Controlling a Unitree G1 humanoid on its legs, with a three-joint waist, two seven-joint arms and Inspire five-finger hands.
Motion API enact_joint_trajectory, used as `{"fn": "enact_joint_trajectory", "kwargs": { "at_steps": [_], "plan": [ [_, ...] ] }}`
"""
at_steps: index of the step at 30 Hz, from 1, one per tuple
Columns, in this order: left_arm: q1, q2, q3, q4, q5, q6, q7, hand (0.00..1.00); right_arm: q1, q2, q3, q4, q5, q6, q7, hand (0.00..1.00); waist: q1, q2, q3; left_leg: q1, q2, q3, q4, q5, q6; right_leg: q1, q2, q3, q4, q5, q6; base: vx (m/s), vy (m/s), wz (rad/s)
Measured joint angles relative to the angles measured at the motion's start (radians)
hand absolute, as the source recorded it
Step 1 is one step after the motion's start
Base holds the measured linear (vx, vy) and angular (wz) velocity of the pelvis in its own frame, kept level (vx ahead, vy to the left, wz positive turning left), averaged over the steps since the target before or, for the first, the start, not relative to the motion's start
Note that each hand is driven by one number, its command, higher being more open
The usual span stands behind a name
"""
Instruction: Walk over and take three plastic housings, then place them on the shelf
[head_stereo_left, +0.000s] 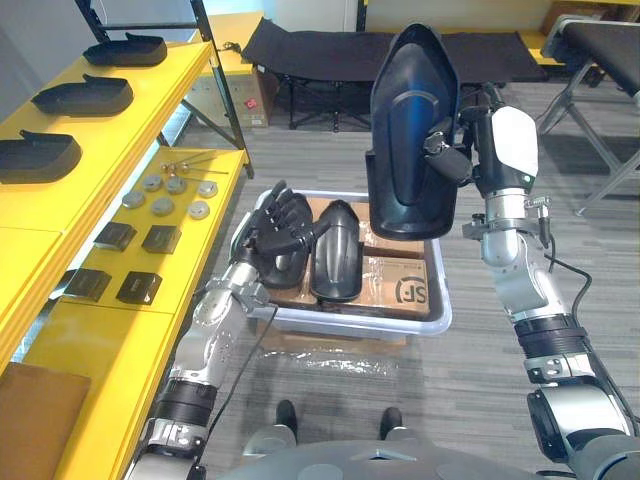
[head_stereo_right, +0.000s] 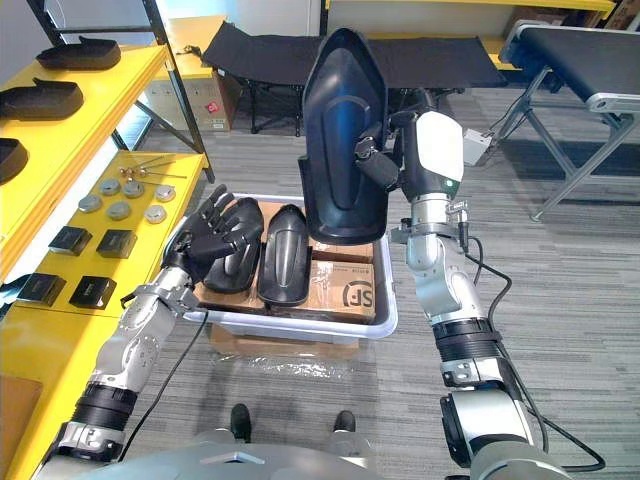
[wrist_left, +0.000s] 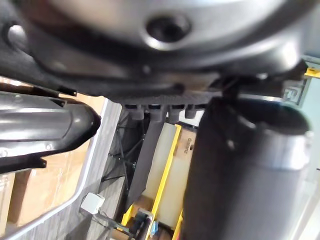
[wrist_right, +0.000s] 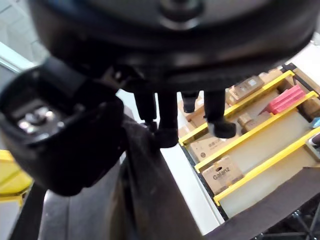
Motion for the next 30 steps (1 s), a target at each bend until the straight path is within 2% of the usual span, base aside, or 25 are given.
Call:
{"fn": "enact_joint_trajectory", "kwargs": {
  "at_steps": [9, 18, 19, 23, 30],
  "plan": [
    [-0.051, 0.015, -0.053, 0.005, -0.132, 0.033, -0.015, 1.00, -0.015, 0.051, 0.069, 0.008, 0.000, -0.040, -0.003, 0.00, 0.000, -0.012, -0.016, 0.000, 0.012, 0.001, 0.000, 0.010, -0.006, -0.001, 0.015, 0.002, -0.002, 0.007, -0.008, -0.01, -0.006, 0.00],
    [-0.102, -0.011, -0.082, 0.011, -0.271, 0.097, -0.011, 1.00, -0.019, 0.121, 0.178, 0.070, 0.002, -0.098, 0.006, 0.00, 0.010, -0.024, -0.039, -0.003, 0.011, -0.001, 0.000, 0.013, -0.005, -0.002, 0.015, 0.000, -0.007, 0.009, -0.010, -0.02, -0.001, 0.00],
    [-0.111, -0.014, -0.092, 0.012, -0.271, 0.108, -0.007, 0.00, -0.020, 0.128, 0.183, 0.081, 0.003, -0.103, 0.006, 0.00, 0.020, -0.025, -0.040, -0.002, 0.011, -0.002, 0.000, 0.013, -0.005, -0.002, 0.015, 0.000, -0.007, 0.009, -0.011, -0.03, -0.005, 0.00],
    [-0.111, -0.021, -0.105, 0.012, -0.273, 0.109, 0.029, 0.00, -0.031, 0.154, 0.192, 0.097, 0.005, -0.104, 0.007, 0.00, 0.023, -0.026, -0.040, -0.002, 0.011, -0.003, 0.000, 0.013, -0.005, -0.002, 0.015, -0.001, -0.007, 0.009, -0.011, 0.00, 0.000, 0.00],
    [-0.112, -0.034, -0.113, 0.021, -0.324, 0.091, 0.158, 0.00, -0.038, 0.180, 0.226, 0.131, 0.016, -0.106, 0.009, 0.00, 0.024, -0.037, -0.047, -0.003, 0.011, -0.003, 0.000, 0.013, -0.005, -0.001, 0.015, -0.002, -0.007, 0.009, -0.011, 0.00, 0.000, 0.00]
  ]
}}
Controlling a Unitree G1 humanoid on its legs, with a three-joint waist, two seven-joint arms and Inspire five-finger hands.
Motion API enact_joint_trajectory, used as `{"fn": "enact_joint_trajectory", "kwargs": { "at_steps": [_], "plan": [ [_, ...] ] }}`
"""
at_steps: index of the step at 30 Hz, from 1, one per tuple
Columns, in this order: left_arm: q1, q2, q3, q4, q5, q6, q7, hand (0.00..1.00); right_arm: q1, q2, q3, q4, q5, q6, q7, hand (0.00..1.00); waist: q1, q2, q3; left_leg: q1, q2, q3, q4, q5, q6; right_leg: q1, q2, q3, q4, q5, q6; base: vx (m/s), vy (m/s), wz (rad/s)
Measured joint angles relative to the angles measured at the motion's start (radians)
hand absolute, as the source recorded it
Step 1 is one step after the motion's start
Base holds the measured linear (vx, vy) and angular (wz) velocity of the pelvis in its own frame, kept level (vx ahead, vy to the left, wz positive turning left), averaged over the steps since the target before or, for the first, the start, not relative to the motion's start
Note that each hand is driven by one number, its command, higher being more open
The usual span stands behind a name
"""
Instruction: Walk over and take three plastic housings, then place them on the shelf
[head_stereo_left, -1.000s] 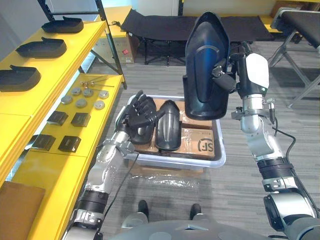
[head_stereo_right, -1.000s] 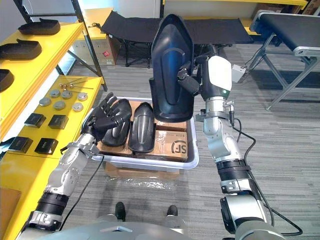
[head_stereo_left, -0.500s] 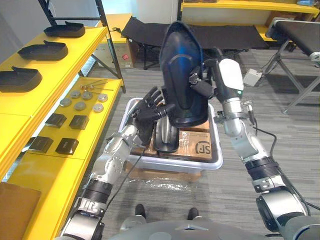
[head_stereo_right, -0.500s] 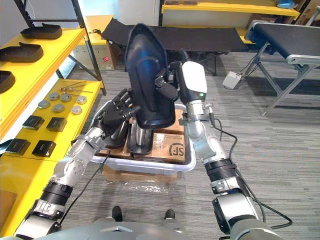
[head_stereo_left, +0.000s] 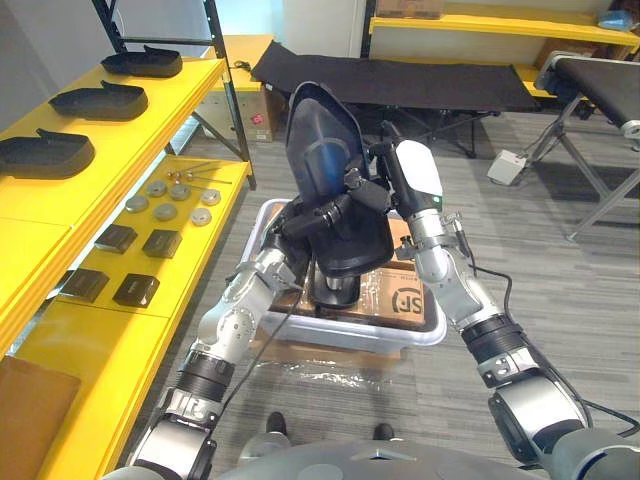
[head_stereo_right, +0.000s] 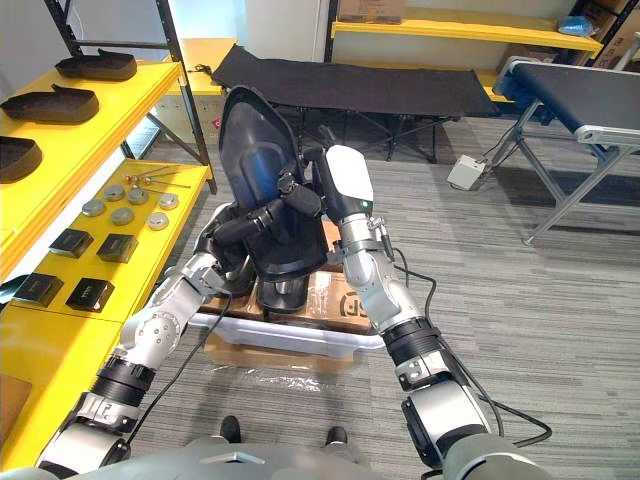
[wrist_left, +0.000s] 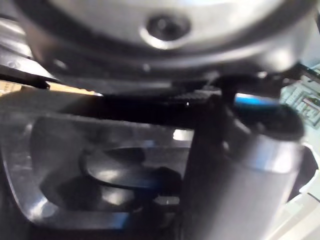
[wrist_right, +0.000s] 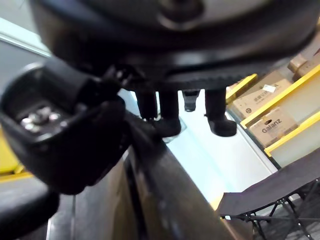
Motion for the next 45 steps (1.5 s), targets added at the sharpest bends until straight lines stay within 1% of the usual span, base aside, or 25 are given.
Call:
{"fn": "enact_joint_trajectory", "kwargs": {
  "at_steps": [1, 3, 8, 14, 15, 20, 21, 23, 24, 26, 27, 28, 30, 31, 32, 33, 35, 36, 37, 38, 39, 41, 42, 44, 45],
  "plan": [
    [-0.002, -0.010, 0.003, 0.016, -0.017, -0.021, 0.024, 0.00, 0.001, 0.007, 0.005, 0.000, 0.000, -0.001, 0.001, 0.00, -0.001, -0.005, -0.003, 0.000, 0.000, 0.000, 0.000, 0.000, 0.000, 0.000, 0.000, 0.000, 0.000, 0.000, 0.000, 0.00, 0.000, 0.00],
    [-0.008, -0.028, 0.005, 0.030, -0.017, -0.040, 0.067, 0.00, 0.000, 0.017, 0.010, 0.000, 0.000, -0.007, 0.000, 0.00, -0.004, -0.012, -0.007, 0.000, 0.000, 0.000, 0.000, 0.000, 0.000, 0.000, -0.001, 0.001, 0.000, 0.000, 0.000, 0.00, 0.000, 0.00],
    [-0.008, -0.032, -0.014, 0.030, -0.017, -0.076, 0.107, 0.00, 0.001, 0.027, 0.013, 0.000, 0.001, -0.006, -0.002, 0.00, -0.001, -0.015, -0.009, 0.000, 0.000, 0.000, 0.000, 0.000, 0.000, 0.000, -0.001, 0.000, 0.000, 0.000, 0.000, 0.00, 0.000, 0.00],
    [-0.008, -0.055, -0.022, 0.030, -0.016, -0.096, 0.131, 0.00, 0.007, 0.045, 0.009, 0.000, 0.001, -0.005, -0.016, 0.00, -0.002, -0.021, -0.008, 0.000, 0.000, 0.001, 0.000, 0.000, 0.000, 0.000, -0.004, 0.001, 0.000, 0.000, 0.000, 0.00, 0.000, 0.00],
    [-0.008, -0.062, -0.024, 0.030, -0.010, -0.097, 0.136, 0.00, 0.011, 0.046, 0.006, -0.001, 0.003, -0.005, -0.017, 1.00, -0.002, -0.024, -0.008, 0.000, 0.001, 0.001, 0.000, 0.000, -0.001, 0.000, -0.004, 0.001, 0.000, 0.000, 0.000, 0.00, 0.000, 0.00],
    [-0.007, -0.076, -0.014, 0.027, 0.073, -0.125, 0.142, 0.00, 0.069, 0.081, -0.016, -0.033, 0.104, -0.017, -0.031, 1.00, -0.008, -0.031, -0.010, 0.002, -0.002, 0.003, 0.000, -0.001, -0.001, -0.001, 0.000, 0.000, 0.005, -0.001, -0.001, 0.00, 0.000, 0.00],
    [-0.007, -0.089, 0.007, 0.026, 0.106, -0.139, 0.142, 0.00, 0.093, 0.090, -0.020, -0.055, 0.145, -0.023, -0.031, 1.00, -0.013, -0.031, -0.010, 0.002, -0.002, 0.004, 0.000, -0.001, -0.001, -0.001, 0.000, 0.000, 0.005, -0.001, -0.002, 0.00, 0.000, 0.00],
    [-0.003, -0.110, 0.054, 0.016, 0.140, -0.158, 0.142, 0.00, 0.127, 0.101, -0.019, -0.081, 0.160, -0.043, -0.032, 1.00, -0.022, -0.032, -0.010, 0.003, -0.003, 0.004, 0.000, -0.001, -0.002, -0.001, 0.001, 0.000, 0.005, -0.004, -0.005, 0.00, 0.000, 0.00],
    [0.011, -0.113, 0.082, -0.012, 0.184, -0.165, 0.142, 0.00, 0.150, 0.106, -0.018, -0.104, 0.173, -0.051, -0.035, 1.00, -0.029, -0.032, -0.010, 0.003, -0.003, 0.005, 0.000, -0.002, -0.003, -0.003, 0.002, 0.000, 0.005, -0.005, -0.007, 0.00, 0.000, 0.00],
    [0.034, -0.114, 0.103, -0.075, 0.247, -0.178, 0.142, 0.00, 0.191, 0.107, -0.017, -0.140, 0.210, -0.068, -0.038, 1.00, -0.029, -0.032, -0.011, 0.005, -0.002, 0.007, 0.000, -0.004, -0.005, -0.005, 0.002, 0.000, 0.005, -0.008, -0.012, 0.00, 0.000, -0.02],
    [0.054, -0.117, 0.112, -0.119, 0.297, -0.202, 0.141, 0.00, 0.217, 0.114, -0.019, -0.162, 0.242, -0.075, -0.034, 1.00, -0.029, -0.031, -0.011, 0.006, -0.002, 0.007, 0.000, -0.005, -0.007, -0.005, 0.002, 0.000, 0.005, -0.011, -0.016, 0.00, 0.000, 0.00],
    [0.063, -0.121, 0.117, -0.142, 0.316, -0.212, 0.138, 0.00, 0.228, 0.119, -0.020, -0.171, 0.261, -0.075, -0.030, 1.00, -0.028, -0.031, -0.011, 0.006, -0.001, 0.007, 0.001, -0.005, -0.007, -0.005, 0.002, 0.000, 0.005, -0.011, -0.015, 0.00, 0.000, 0.00],
    [0.099, -0.141, 0.135, -0.224, 0.377, -0.271, 0.113, 0.00, 0.264, 0.138, -0.028, -0.195, 0.323, -0.077, -0.001, 1.00, -0.027, -0.031, -0.013, 0.008, -0.002, 0.008, 0.003, -0.006, -0.009, -0.004, 0.002, 0.000, 0.005, -0.011, -0.014, 0.00, 0.000, 0.00],
    [0.109, -0.143, 0.139, -0.244, 0.381, -0.289, 0.101, 0.00, 0.271, 0.142, -0.032, -0.204, 0.345, -0.077, 0.009, 1.00, -0.026, -0.030, -0.013, 0.008, -0.002, 0.008, 0.003, -0.006, -0.009, -0.004, 0.002, 0.000, 0.005, -0.010, -0.014, 0.00, 0.000, 0.00],
    [0.133, -0.149, 0.142, -0.279, 0.382, -0.326, 0.078, 0.00, 0.283, 0.152, -0.044, -0.220, 0.385, -0.078, 0.028, 1.00, -0.028, -0.029, -0.014, 0.009, -0.002, 0.009, 0.003, -0.007, -0.010, -0.004, 0.003, 0.002, 0.005, -0.010, -0.014, 0.00, 0.000, -0.03],
    [0.159, -0.149, 0.147, -0.304, 0.419, -0.360, 0.066, 0.00, 0.293, 0.166, -0.066, -0.236, 0.416, -0.078, 0.041, 1.00, -0.028, -0.027, -0.015, 0.010, -0.002, 0.010, 0.003, -0.008, -0.011, -0.004, 0.003, 0.004, 0.005, -0.011, -0.014, 0.00, 0.000, -0.04],
    [0.192, -0.150, 0.149, -0.322, 0.487, -0.400, 0.066, 0.00, 0.321, 0.174, -0.101, -0.275, 0.446, -0.078, 0.053, 1.00, -0.027, -0.024, -0.017, 0.010, -0.002, 0.011, 0.003, -0.009, -0.012, -0.004, 0.003, 0.005, 0.005, -0.012, -0.014, 0.00, 0.000, 0.00],
    [0.239, -0.150, 0.154, -0.346, 0.544, -0.422, 0.069, 0.00, 0.358, 0.170, -0.125, -0.318, 0.485, -0.082, 0.080, 1.00, -0.027, -0.022, -0.019, 0.010, -0.002, 0.012, 0.001, -0.011, -0.014, -0.004, 0.003, 0.006, 0.004, -0.014, -0.014, 0.00, 0.000, 0.00],
    [0.256, -0.153, 0.156, -0.350, 0.574, -0.431, 0.072, 0.00, 0.380, 0.169, -0.133, -0.335, 0.514, -0.086, 0.094, 1.00, -0.027, -0.022, -0.019, 0.010, -0.002, 0.012, 0.000, -0.012, -0.014, -0.004, 0.003, 0.006, 0.002, -0.020, -0.018, 0.00, 0.000, 0.00],
    [0.284, -0.153, 0.162, -0.359, 0.617, -0.439, 0.080, 0.00, 0.413, 0.175, -0.149, -0.361, 0.567, -0.087, 0.108, 1.00, -0.028, -0.021, -0.020, 0.010, -0.001, 0.012, 0.000, -0.019, -0.023, -0.005, 0.003, 0.006, 0.000, -0.021, -0.017, -0.01, -0.002, -0.03],
    [0.338, -0.153, 0.177, -0.371, 0.667, -0.442, 0.095, 0.00, 0.468, 0.197, -0.197, -0.387, 0.640, -0.088, 0.131, 1.00, -0.029, -0.016, -0.023, 0.010, -0.001, 0.016, 0.000, -0.023, -0.022, -0.008, 0.003, 0.009, 0.000, -0.022, -0.017, -0.01, -0.003, -0.05],
    [0.401, -0.156, 0.202, -0.373, 0.721, -0.443, 0.108, 0.00, 0.524, 0.218, -0.265, -0.390, 0.699, -0.087, 0.145, 1.00, -0.029, -0.007, -0.029, 0.009, -0.002, 0.024, 0.000, -0.026, -0.022, -0.012, 0.003, 0.017, 0.000, -0.022, -0.017, 0.00, -0.004, -0.11],
    [0.440, -0.161, 0.217, -0.374, 0.747, -0.443, 0.108, 0.00, 0.564, 0.223, -0.311, -0.390, 0.710, -0.085, 0.147, 1.00, -0.029, 0.000, -0.033, 0.006, -0.002, 0.030, 0.000, -0.027, -0.021, -0.018, 0.003, 0.022, 0.000, -0.022, -0.016, 0.00, -0.003, -0.13],
    [0.482, -0.169, 0.237, -0.376, 0.768, -0.443, 0.108, 0.00, 0.615, 0.228, -0.356, -0.390, 0.709, -0.079, 0.150, 1.00, -0.030, 0.005, -0.036, 0.000, -0.002, 0.036, 0.000, -0.028, -0.021, -0.029, 0.003, 0.028, 0.000, -0.022, -0.016, 0.01, -0.003, -0.11],
    [0.514, -0.174, 0.248, -0.377, 0.767, -0.443, 0.107, 0.00, 0.656, 0.238, -0.392, -0.390, 0.709, -0.057, 0.162, 1.00, -0.033, 0.009, -0.039, 0.001, -0.001, 0.040, 0.000, -0.031, -0.023, -0.030, 0.003, 0.031, 0.000, -0.022, -0.016, 0.02, -0.005, -0.08]
  ]
}}
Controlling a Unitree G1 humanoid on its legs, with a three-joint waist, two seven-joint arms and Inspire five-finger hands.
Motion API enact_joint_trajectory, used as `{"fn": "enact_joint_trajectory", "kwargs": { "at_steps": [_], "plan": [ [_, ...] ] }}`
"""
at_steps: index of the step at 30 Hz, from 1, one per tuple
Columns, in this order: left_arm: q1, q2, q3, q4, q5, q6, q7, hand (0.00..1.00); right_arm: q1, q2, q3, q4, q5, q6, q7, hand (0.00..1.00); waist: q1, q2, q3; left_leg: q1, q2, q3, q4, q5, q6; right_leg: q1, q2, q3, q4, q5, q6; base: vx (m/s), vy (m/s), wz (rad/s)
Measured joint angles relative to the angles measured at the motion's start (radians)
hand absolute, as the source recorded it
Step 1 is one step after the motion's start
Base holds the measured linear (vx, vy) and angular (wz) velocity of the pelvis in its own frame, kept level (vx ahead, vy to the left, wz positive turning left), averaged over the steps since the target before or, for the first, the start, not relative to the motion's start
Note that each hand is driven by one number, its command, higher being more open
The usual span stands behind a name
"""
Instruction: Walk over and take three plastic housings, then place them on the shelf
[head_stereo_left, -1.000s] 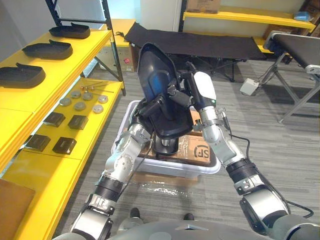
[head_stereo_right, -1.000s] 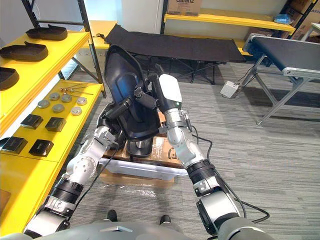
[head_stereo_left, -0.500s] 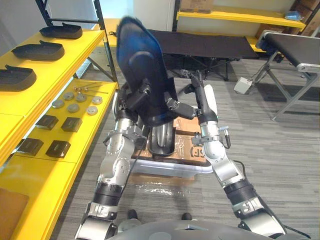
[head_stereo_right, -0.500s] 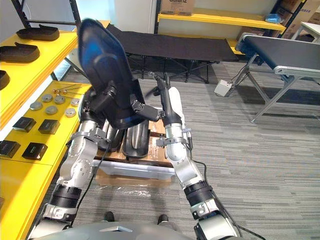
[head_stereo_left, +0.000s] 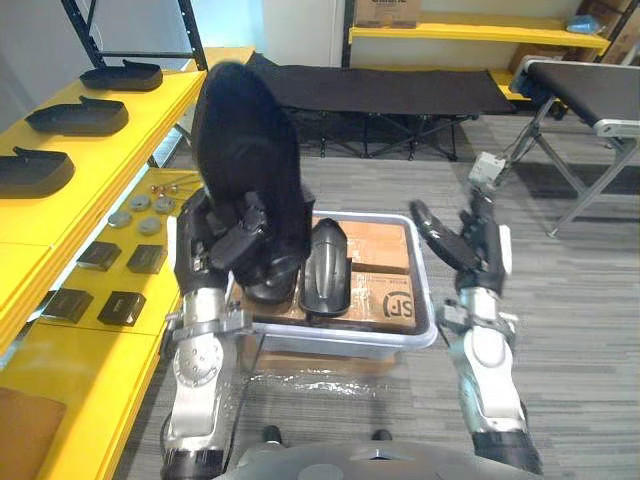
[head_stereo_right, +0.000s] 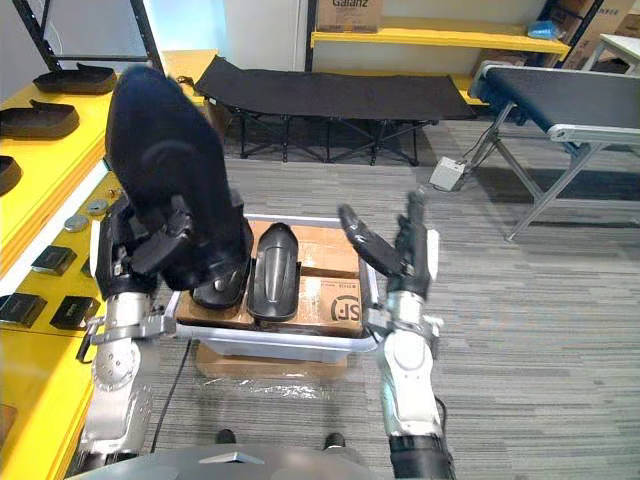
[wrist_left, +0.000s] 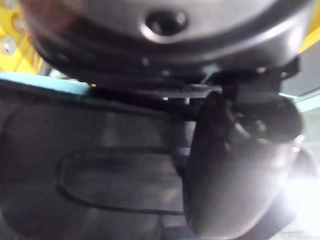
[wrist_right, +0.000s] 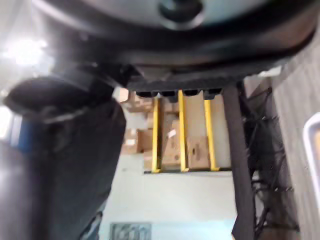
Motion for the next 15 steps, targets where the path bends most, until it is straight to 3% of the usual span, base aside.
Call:
{"fn": "enact_joint_trajectory", "kwargs": {
  "at_steps": [6, 15],
  "plan": [
    [0.103, -0.035, 0.003, -0.044, -0.088, 0.001, -0.004, 0.00, 0.145, 0.020, -0.037, 0.045, 0.000, 0.106, 0.044, 1.00, -0.023, 0.008, -0.006, -0.001, 0.004, 0.019, 0.000, -0.008, -0.003, -0.013, 0.000, 0.019, 0.000, -0.002, 0.001, 0.02, -0.005, -0.10],
    [0.119, -0.042, 0.020, -0.082, -0.104, 0.002, 0.053, 0.00, 0.106, 0.019, 0.064, 0.137, -0.001, 0.111, 0.090, 1.00, 0.000, 0.015, -0.010, -0.005, 0.000, -0.023, 0.003, -0.007, -0.001, 0.002, -0.001, -0.015, 0.000, -0.006, 0.006, 0.00, -0.004, 0.08]
  ]
}}
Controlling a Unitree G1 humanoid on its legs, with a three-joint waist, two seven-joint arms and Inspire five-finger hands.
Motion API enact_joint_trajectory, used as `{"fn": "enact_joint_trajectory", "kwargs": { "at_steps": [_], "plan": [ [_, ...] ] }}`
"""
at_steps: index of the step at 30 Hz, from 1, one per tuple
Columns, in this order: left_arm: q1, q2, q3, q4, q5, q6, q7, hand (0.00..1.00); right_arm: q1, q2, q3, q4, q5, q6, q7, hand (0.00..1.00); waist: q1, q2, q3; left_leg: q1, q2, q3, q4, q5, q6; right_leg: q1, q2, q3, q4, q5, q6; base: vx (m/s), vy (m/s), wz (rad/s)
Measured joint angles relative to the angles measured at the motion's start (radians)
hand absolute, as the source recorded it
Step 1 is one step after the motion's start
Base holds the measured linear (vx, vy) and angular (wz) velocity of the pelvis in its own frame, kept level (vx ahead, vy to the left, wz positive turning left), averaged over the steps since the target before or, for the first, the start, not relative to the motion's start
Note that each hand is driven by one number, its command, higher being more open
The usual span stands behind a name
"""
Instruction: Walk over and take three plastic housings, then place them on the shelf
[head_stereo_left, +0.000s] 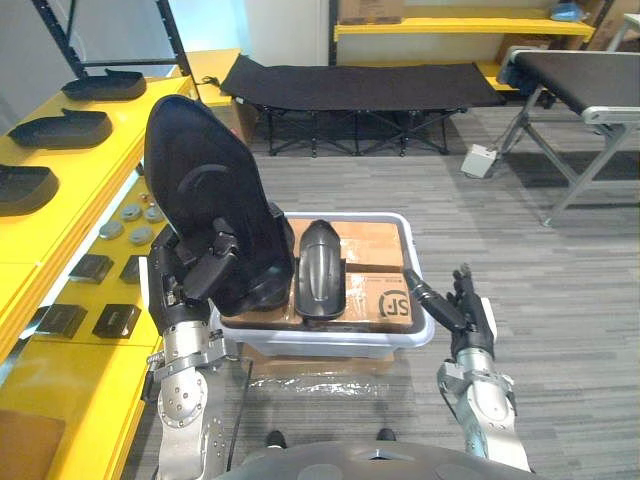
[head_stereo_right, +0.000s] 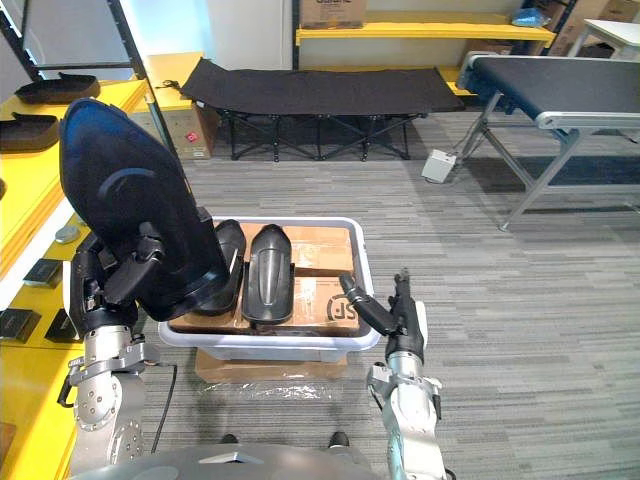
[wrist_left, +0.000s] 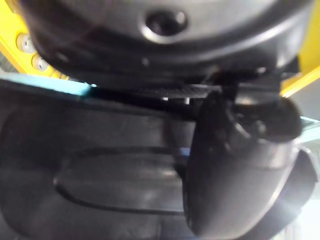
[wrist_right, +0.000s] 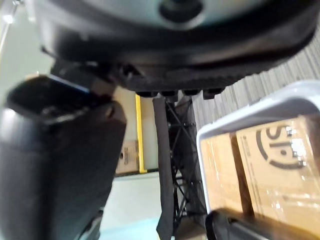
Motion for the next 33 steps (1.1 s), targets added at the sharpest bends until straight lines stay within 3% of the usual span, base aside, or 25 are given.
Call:
{"fn": "enact_joint_trajectory", "kwargs": {
  "at_steps": [5, 9, 10, 13, 15, 18, 23, 25, 27, 29, 30, 33],
  "plan": [
    [0.019, -0.016, 0.064, -0.004, -0.026, 0.002, 0.036, 0.00, -0.055, -0.009, 0.067, 0.027, -0.001, 0.014, 0.041, 1.00, 0.041, 0.000, 0.000, -0.043, -0.005, -0.088, 0.001, 0.019, 0.002, 0.011, 0.000, -0.087, 0.005, -0.006, 0.001, 0.00, -0.014, 0.57],
    [0.113, -0.049, 0.141, -0.046, -0.073, 0.004, 0.036, 0.00, -0.098, -0.010, 0.104, 0.044, -0.021, 0.015, 0.060, 1.00, 0.071, -0.005, 0.005, -0.082, -0.012, -0.175, 0.000, 0.033, 0.006, 0.065, -0.004, -0.224, 0.005, -0.029, 0.004, 0.01, -0.034, 0.83],
    [0.120, -0.050, 0.144, -0.051, -0.082, 0.004, 0.027, 0.00, -0.099, -0.011, 0.101, 0.045, -0.021, 0.015, 0.058, 1.00, 0.073, -0.004, 0.007, -0.094, -0.007, -0.150, -0.001, 0.030, 0.013, 0.076, -0.005, -0.255, 0.006, -0.032, 0.007, -0.02, -0.010, 1.66],
    [0.120, -0.050, 0.143, -0.050, -0.121, 0.004, -0.051, 0.00, -0.100, -0.032, 0.065, 0.046, -0.022, 0.015, 0.032, 1.00, 0.062, 0.012, 0.048, -0.120, 0.047, 0.081, 0.057, 0.041, 0.039, 0.153, -0.020, -0.434, 0.036, -0.068, 0.033, -0.03, 0.043, 1.55],
    [0.123, -0.050, 0.148, -0.050, -0.133, 0.003, -0.075, 0.00, -0.105, -0.050, 0.058, 0.046, -0.022, 0.015, 0.023, 1.00, 0.069, 0.030, 0.056, -0.117, 0.041, 0.107, 0.061, 0.068, 0.052, 0.173, -0.053, -0.483, 0.090, -0.108, 0.051, -0.01, 0.139, 1.07],
    [0.123, -0.050, 0.153, -0.050, -0.133, 0.002, -0.083, 0.00, -0.123, -0.041, 0.058, 0.046, -0.022, 0.014, 0.026, 1.00, 0.085, 0.034, 0.060, -0.102, 0.022, 0.123, 0.032, 0.080, 0.058, 0.165, -0.077, -0.476, 0.101, -0.119, 0.055, 0.00, 0.115, 0.07],
    [0.121, -0.040, 0.122, -0.050, -0.132, 0.004, -0.158, 0.00, -0.122, -0.030, 0.054, 0.042, -0.021, 0.008, 0.044, 1.00, 0.071, 0.019, 0.079, -0.097, -0.006, 0.131, 0.002, 0.095, 0.064, 0.135, -0.103, -0.420, 0.143, -0.134, 0.055, 0.03, 0.077, -0.06],
    [0.108, -0.021, 0.081, -0.048, -0.131, 0.020, -0.188, 0.00, -0.083, -0.016, 0.038, 0.012, -0.019, 0.005, 0.047, 1.00, 0.031, 0.012, 0.085, -0.117, -0.025, 0.064, 0.002, 0.103, 0.085, 0.127, -0.101, -0.304, 0.181, -0.175, 0.021, 0.06, 0.042, 0.84],
    [0.072, 0.006, 0.008, -0.034, -0.129, 0.026, -0.253, 0.00, -0.010, -0.011, 0.007, -0.039, -0.009, -0.013, 0.048, 1.00, 0.001, 0.010, 0.101, -0.132, -0.057, -0.044, 0.001, 0.113, 0.089, 0.131, -0.106, -0.183, 0.257, -0.228, 0.020, 0.04, 0.058, 1.43],
    [0.063, 0.021, 0.001, -0.035, -0.130, 0.025, -0.270, 0.00, -0.004, -0.012, 0.005, -0.044, 0.000, -0.025, 0.064, 1.00, 0.006, 0.002, 0.111, -0.137, -0.067, -0.077, 0.001, 0.123, 0.084, 0.140, -0.108, -0.175, 0.279, -0.266, 0.025, -0.02, -0.069, 0.83],
    [0.061, 0.031, 0.003, -0.032, -0.132, 0.025, -0.263, 0.00, -0.007, -0.014, 0.008, -0.047, -0.001, -0.048, 0.075, 1.00, 0.012, 0.000, 0.116, -0.146, -0.073, -0.095, 0.002, 0.132, 0.075, 0.144, -0.106, -0.176, 0.280, -0.293, 0.043, -0.07, -0.170, 0.63],
    [0.049, 0.036, -0.004, 0.006, -0.131, 0.025, -0.249, 0.00, -0.004, -0.015, 0.020, -0.075, -0.002, -0.101, 0.093, 1.00, 0.012, 0.029, 0.141, -0.173, -0.080, -0.164, 0.002, 0.165, 0.059, 0.143, -0.081, -0.150, 0.319, -0.356, 0.058, -0.10, -0.123, 0.65]
  ]
}}
